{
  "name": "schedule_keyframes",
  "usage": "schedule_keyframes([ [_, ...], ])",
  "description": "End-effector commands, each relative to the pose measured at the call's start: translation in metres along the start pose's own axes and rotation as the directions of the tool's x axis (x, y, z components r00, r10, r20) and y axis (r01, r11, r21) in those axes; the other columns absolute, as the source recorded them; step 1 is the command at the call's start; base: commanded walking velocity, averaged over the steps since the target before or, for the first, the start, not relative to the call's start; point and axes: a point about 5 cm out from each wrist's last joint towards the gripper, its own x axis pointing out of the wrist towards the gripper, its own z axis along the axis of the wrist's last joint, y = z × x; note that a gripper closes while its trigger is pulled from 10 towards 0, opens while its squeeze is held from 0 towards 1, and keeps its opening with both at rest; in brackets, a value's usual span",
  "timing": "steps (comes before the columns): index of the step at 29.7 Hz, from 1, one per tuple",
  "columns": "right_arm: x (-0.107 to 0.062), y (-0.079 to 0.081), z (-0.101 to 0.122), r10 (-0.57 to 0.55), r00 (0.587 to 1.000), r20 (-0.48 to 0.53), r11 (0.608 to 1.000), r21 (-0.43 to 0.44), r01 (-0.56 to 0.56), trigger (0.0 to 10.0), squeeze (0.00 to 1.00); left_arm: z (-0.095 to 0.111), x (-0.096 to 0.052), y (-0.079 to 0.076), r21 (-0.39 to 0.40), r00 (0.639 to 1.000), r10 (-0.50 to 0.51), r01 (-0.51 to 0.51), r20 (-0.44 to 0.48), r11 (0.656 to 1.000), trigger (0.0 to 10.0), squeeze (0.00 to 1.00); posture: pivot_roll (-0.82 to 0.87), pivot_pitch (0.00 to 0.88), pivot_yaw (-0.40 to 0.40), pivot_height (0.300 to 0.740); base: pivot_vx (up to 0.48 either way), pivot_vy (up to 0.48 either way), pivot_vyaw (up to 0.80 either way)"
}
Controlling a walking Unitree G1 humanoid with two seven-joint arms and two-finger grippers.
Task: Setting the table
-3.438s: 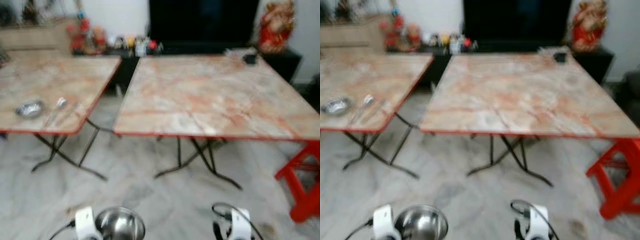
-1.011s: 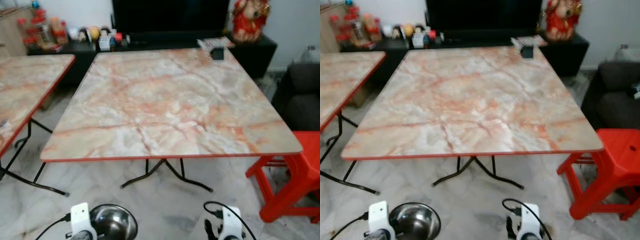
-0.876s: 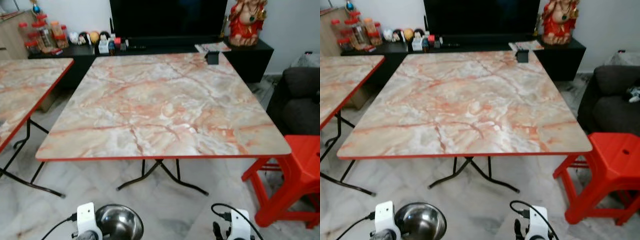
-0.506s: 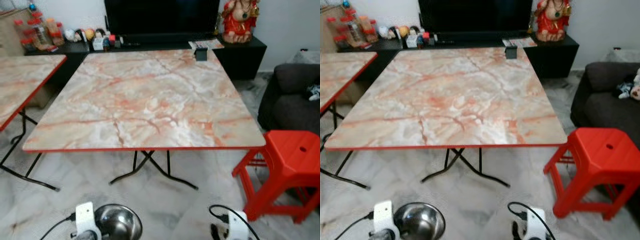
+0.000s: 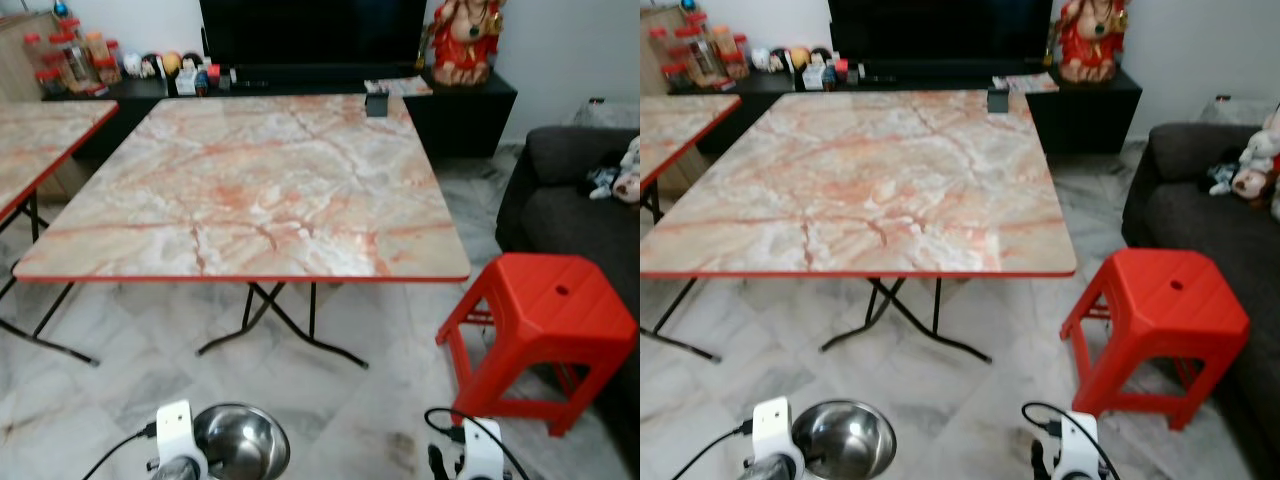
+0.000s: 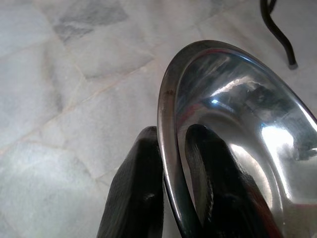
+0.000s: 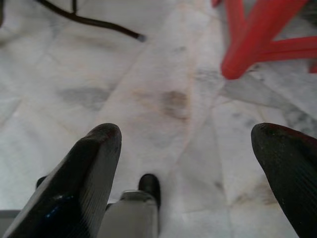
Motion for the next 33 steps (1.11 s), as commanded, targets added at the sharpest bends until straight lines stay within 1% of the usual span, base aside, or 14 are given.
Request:
schedule_keyframes([
  [1, 0.0016, 0.0077, 0.0045, 0.020, 1.000, 0.014, 1.000, 0.001, -0.020, 10.0, 0.00, 0.0029, -0.0001, 0.0058, -0.005, 1.000, -0.001, 0.001, 0.019, 1.000, 10.0, 0.00, -0.05, 0.000, -0.004, 0.740, 0.000, 0.000, 0.00],
  [3, 0.0019, 0.0088, 0.0051, 0.021, 1.000, 0.015, 1.000, 0.003, -0.021, 10.0, 0.00, 0.0027, -0.0001, 0.0061, 0.010, 1.000, 0.004, -0.004, 0.015, 1.000, 10.0, 0.00, -0.05, 0.000, -0.001, 0.740, 0.298, 0.000, 0.00],
  [14, 0.0015, 0.0106, 0.0029, 0.030, 1.000, 0.007, 1.000, -0.001, -0.030, 10.0, 0.00, 0.0044, 0.0005, 0.0049, 0.006, 1.000, 0.003, -0.003, 0.011, 1.000, 10.0, 0.00, -0.05, 0.000, -0.015, 0.740, 0.336, 0.000, 0.00],
  [25, 0.0029, 0.0128, 0.0071, 0.044, 0.999, 0.008, 0.999, 0.005, -0.044, 10.0, 0.00, 0.0034, 0.0006, 0.0026, 0.009, 1.000, -0.003, 0.003, 0.005, 1.000, 10.0, 0.00, -0.04, 0.000, -0.017, 0.740, 0.360, 0.000, 0.00],
  [33, 0.0024, 0.0143, 0.0042, 0.053, 0.999, -0.001, 0.999, 0.007, -0.053, 10.0, 0.00, 0.0000, -0.0001, 0.0047, 0.014, 1.000, 0.005, -0.005, -0.007, 1.000, 10.0, 0.00, -0.04, 0.000, -0.016, 0.740, 0.306, 0.000, 0.00],
])
